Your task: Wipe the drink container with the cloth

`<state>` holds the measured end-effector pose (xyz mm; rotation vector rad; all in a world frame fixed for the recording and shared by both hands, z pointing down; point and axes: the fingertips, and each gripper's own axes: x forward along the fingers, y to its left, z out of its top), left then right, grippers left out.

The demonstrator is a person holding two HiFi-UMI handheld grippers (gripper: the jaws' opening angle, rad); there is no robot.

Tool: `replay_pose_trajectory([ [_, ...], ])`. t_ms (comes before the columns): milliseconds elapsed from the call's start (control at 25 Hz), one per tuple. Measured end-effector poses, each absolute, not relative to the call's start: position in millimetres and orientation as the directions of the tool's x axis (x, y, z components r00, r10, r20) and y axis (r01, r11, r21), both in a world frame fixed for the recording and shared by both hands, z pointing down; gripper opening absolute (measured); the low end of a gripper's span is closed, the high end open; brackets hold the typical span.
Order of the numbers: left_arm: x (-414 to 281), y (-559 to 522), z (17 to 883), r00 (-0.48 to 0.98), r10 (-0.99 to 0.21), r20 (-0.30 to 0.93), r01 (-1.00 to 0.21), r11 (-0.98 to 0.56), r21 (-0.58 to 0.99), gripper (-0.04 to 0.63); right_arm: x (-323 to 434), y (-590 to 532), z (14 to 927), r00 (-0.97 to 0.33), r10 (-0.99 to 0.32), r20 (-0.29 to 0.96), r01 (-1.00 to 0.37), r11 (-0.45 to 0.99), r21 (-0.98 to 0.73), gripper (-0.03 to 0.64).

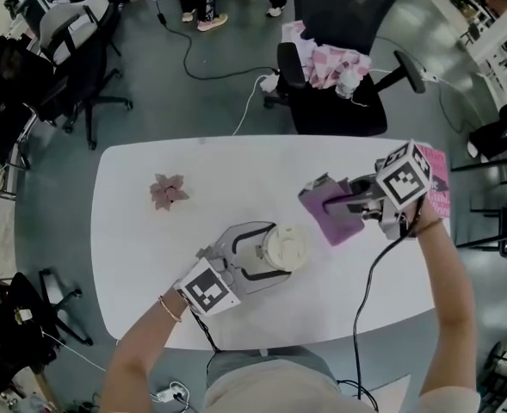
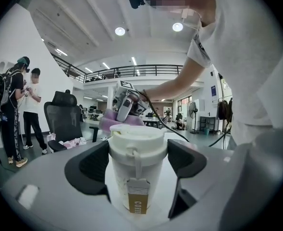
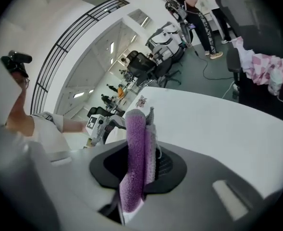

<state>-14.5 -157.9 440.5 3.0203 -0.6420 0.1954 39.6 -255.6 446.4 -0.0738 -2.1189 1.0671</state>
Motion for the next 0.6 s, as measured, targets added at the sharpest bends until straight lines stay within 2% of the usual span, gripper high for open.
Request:
replay_pose_trajectory([
  [320, -16, -153, 454, 0.916, -0.337, 0.218, -0.345, -0.939, -0.003, 0.382, -15, -245, 441, -0.563, 0.607, 0.561, -0.035, 0.661, -0.750, 0.069],
  [600, -17, -150, 454, 0.918, -0.327, 0.224, -0.331, -0.943, -0.019, 0.380, -25, -237, 456, -0.468, 0.688, 0.554, -0.003, 0.626, -0.780, 0.069],
])
